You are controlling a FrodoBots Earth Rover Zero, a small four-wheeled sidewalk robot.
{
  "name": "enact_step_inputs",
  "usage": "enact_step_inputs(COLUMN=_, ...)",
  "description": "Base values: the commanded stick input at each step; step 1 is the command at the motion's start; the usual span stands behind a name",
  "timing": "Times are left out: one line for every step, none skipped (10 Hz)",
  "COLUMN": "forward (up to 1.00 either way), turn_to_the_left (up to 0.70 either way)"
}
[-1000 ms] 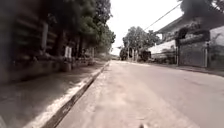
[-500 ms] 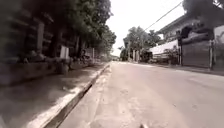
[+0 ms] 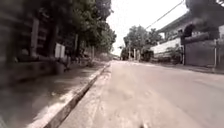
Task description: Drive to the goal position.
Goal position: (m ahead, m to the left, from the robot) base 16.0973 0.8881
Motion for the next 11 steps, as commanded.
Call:
enact_step_inputs(forward=0.70, turn_to_the_left=0.00)
enact_step_inputs(forward=0.70, turn_to_the_left=0.00)
enact_step_inputs(forward=0.70, turn_to_the_left=-0.08)
enact_step_inputs(forward=0.70, turn_to_the_left=-0.17)
enact_step_inputs(forward=0.70, turn_to_the_left=-0.12)
enact_step_inputs(forward=0.70, turn_to_the_left=0.00)
enact_step_inputs(forward=0.70, turn_to_the_left=0.00)
enact_step_inputs(forward=0.70, turn_to_the_left=0.00)
enact_step_inputs(forward=0.70, turn_to_the_left=0.00)
enact_step_inputs(forward=0.70, turn_to_the_left=0.00)
enact_step_inputs(forward=0.70, turn_to_the_left=0.00)
